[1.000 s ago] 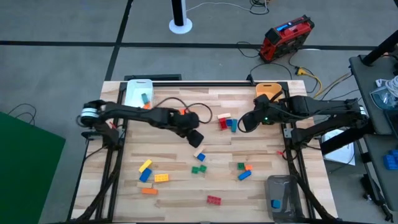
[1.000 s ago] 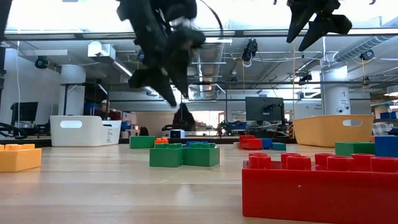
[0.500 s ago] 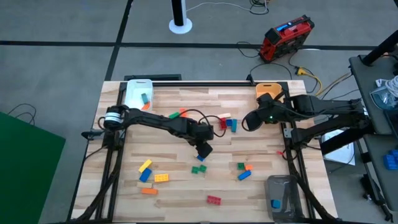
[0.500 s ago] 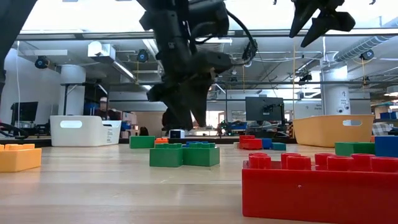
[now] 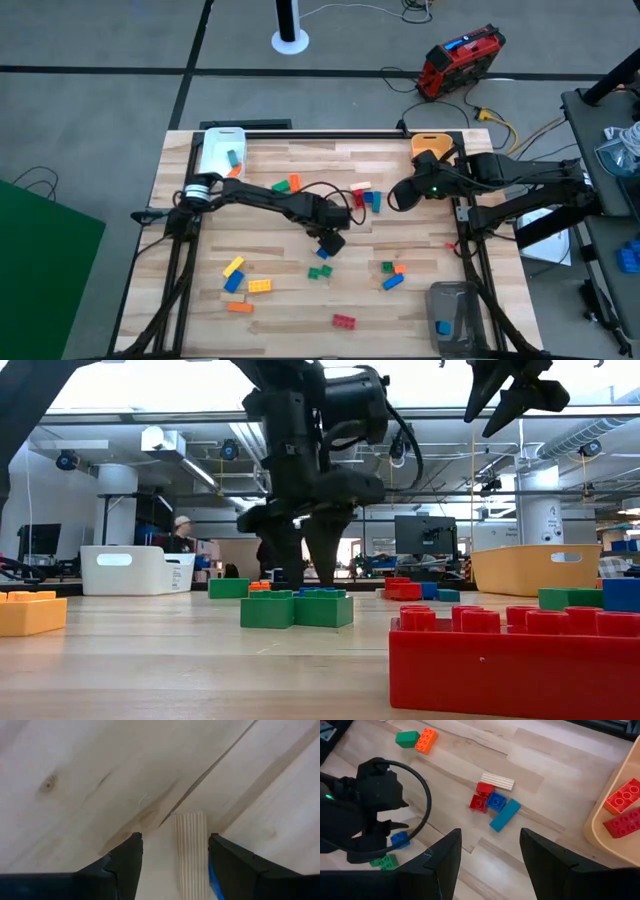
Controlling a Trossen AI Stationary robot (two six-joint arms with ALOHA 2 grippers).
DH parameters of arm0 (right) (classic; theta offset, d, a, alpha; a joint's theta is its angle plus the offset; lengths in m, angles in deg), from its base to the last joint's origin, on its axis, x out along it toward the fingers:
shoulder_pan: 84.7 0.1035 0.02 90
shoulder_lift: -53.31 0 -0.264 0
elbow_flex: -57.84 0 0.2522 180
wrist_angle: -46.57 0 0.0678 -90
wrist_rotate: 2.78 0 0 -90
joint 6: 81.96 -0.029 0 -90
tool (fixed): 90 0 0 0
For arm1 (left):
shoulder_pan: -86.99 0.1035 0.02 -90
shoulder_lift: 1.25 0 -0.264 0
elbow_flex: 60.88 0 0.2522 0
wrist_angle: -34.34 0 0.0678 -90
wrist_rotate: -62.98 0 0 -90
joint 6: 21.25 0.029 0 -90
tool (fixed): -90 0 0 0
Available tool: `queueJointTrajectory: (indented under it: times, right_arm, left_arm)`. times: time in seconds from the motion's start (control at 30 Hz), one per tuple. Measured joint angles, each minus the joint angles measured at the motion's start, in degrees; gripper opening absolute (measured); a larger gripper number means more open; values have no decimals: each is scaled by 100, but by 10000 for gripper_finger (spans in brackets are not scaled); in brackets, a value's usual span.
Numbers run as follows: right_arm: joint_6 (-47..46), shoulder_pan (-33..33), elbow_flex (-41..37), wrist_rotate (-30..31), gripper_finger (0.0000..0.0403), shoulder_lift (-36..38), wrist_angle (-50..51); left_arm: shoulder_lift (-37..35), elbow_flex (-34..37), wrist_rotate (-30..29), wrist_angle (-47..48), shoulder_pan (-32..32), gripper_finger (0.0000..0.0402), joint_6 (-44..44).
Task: Sort blocks by size
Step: Put the bottom big brown block into the white bin
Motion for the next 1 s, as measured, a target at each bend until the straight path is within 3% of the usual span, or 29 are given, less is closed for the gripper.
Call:
queueJointTrajectory:
  times: [0.67,0.83,1.0]
  right_arm:
    - [38,0,-7,-22,192,2,-3]
    - [58,0,-9,-21,192,2,-2]
    - [71,0,-13,-20,192,2,-2]
  left_arm:
    - [310,11,74,-423,-27,213,195]
    - [385,5,61,-445,-37,182,244]
    - [405,0,63,-447,-37,118,379]
